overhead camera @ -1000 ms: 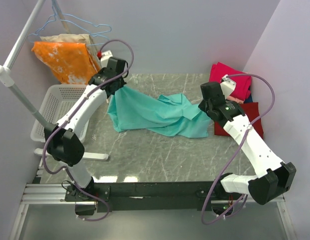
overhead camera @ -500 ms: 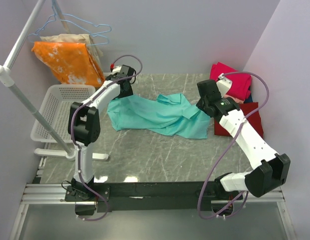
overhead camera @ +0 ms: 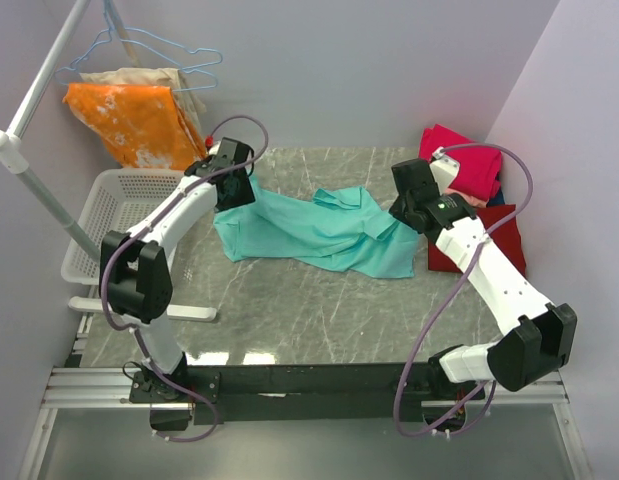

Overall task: Fold and stack the t-shirts
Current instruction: Flatten the tshirt out

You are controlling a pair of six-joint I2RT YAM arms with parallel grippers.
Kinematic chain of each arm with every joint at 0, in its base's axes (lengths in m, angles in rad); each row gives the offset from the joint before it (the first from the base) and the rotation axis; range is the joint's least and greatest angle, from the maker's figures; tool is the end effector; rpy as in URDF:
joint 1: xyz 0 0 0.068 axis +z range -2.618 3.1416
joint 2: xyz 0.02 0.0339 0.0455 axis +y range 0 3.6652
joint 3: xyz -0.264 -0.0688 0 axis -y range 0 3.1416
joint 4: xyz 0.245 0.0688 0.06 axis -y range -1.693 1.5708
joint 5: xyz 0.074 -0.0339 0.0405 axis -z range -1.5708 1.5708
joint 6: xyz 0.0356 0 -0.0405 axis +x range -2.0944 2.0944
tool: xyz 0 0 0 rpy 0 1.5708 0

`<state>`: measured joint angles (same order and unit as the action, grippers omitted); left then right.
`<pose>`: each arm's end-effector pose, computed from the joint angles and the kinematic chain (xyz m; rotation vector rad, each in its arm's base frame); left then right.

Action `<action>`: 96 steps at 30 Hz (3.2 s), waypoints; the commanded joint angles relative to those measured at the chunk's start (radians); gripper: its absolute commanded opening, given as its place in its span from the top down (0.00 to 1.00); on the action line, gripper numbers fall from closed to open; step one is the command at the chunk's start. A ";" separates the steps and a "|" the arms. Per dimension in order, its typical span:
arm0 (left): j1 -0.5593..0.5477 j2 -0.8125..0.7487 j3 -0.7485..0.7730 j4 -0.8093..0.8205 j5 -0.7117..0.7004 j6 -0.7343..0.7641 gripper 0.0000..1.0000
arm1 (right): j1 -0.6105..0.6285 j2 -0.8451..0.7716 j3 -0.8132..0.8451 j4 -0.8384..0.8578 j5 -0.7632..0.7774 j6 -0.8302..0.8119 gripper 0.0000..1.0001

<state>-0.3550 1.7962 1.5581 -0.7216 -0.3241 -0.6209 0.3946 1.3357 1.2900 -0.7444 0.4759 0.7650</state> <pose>0.3725 -0.1260 0.2831 -0.4512 2.4180 -0.0085 0.2651 0.0927 0.3439 0.6332 2.1640 0.0505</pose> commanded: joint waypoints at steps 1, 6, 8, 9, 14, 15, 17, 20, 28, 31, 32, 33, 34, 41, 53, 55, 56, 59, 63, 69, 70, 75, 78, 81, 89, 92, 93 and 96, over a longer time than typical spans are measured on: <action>-0.004 -0.040 -0.105 -0.024 0.135 -0.003 0.40 | -0.005 0.022 0.018 0.023 0.006 0.003 1.00; -0.006 -0.060 -0.182 0.013 0.157 -0.026 0.38 | -0.005 0.026 0.014 0.024 0.000 0.005 1.00; -0.006 -0.055 -0.213 0.049 0.186 -0.028 0.39 | -0.005 0.028 0.009 0.025 -0.002 0.007 1.00; -0.006 -0.052 -0.220 0.059 0.192 -0.030 0.40 | -0.005 0.028 0.005 0.027 -0.006 0.010 1.00; -0.006 0.000 -0.225 0.085 0.227 -0.036 0.44 | -0.005 0.025 -0.008 0.025 -0.013 0.016 1.00; -0.006 0.012 -0.225 0.088 0.240 -0.036 0.45 | -0.007 0.026 -0.008 0.023 -0.010 0.016 1.00; -0.006 0.023 -0.219 0.085 0.237 -0.040 0.45 | -0.005 0.023 -0.008 0.020 -0.003 0.016 1.00; -0.006 0.034 -0.222 0.079 0.209 -0.039 0.45 | -0.005 0.020 -0.008 0.017 0.003 0.014 1.00; -0.006 0.063 -0.214 0.091 0.224 -0.042 0.49 | -0.005 0.033 0.006 0.010 0.007 0.016 1.00; -0.006 0.075 -0.207 0.080 0.215 -0.042 0.49 | -0.005 0.034 0.014 0.007 0.015 0.014 1.00; -0.006 0.078 -0.207 0.080 0.217 -0.040 0.49 | -0.005 0.034 0.015 0.002 0.018 0.013 1.00; -0.006 0.075 -0.214 0.082 0.218 -0.040 0.49 | -0.005 0.033 0.020 0.004 0.018 0.011 1.00; -0.006 0.074 -0.219 0.085 0.220 -0.043 0.50 | -0.005 0.037 0.020 0.004 0.020 0.011 1.00; -0.006 0.072 -0.221 0.096 0.226 -0.043 0.56 | -0.005 0.043 0.022 -0.001 0.018 0.016 1.00; -0.009 0.098 -0.213 0.090 0.203 -0.037 0.65 | -0.007 0.036 0.028 -0.010 0.033 0.014 1.00; -0.010 0.104 -0.211 0.088 0.198 -0.036 0.72 | -0.008 0.037 0.029 -0.010 0.033 0.013 1.00; -0.012 0.107 -0.210 0.088 0.194 -0.036 0.75 | -0.008 0.037 0.031 -0.012 0.033 0.013 1.00; -0.010 0.120 -0.202 0.080 0.189 -0.033 0.83 | -0.008 0.033 0.032 -0.013 0.035 0.013 1.00; -0.013 0.123 -0.196 0.077 0.184 -0.027 0.91 | -0.011 0.026 0.029 -0.012 0.038 0.013 1.00; -0.013 0.095 -0.179 0.064 0.172 -0.010 0.99 | -0.014 0.020 0.029 -0.016 0.040 0.013 1.00; -0.013 0.086 -0.176 0.059 0.168 -0.004 0.99 | -0.014 0.017 0.029 -0.018 0.040 0.013 1.00; -0.013 -0.015 -0.115 0.007 0.099 0.012 0.99 | -0.022 -0.003 0.029 -0.023 0.046 0.013 1.00; -0.013 -0.072 -0.055 -0.039 0.048 0.023 0.99 | -0.026 -0.018 0.031 -0.024 0.052 0.011 1.00; -0.013 -0.116 0.017 -0.090 -0.006 0.033 0.99 | -0.033 -0.033 0.038 -0.030 0.055 0.008 1.00; 0.002 -0.239 0.199 -0.145 -0.113 0.070 0.99 | -0.068 -0.090 0.156 -0.062 0.081 -0.055 1.00; 0.011 -0.283 0.282 -0.145 -0.147 0.088 0.99 | -0.092 -0.121 0.236 -0.069 0.087 -0.095 1.00; 0.013 -0.294 0.304 -0.139 -0.159 0.098 0.99 | -0.100 -0.131 0.259 -0.072 0.087 -0.102 1.00; 0.016 -0.337 0.391 -0.127 -0.177 0.105 0.99 | -0.111 -0.159 0.347 -0.072 0.081 -0.136 1.00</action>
<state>-0.3477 1.5509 1.8225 -0.8608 -0.4282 -0.5549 0.3023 1.2541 1.5208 -0.8223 0.5156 0.6891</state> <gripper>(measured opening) 0.018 0.010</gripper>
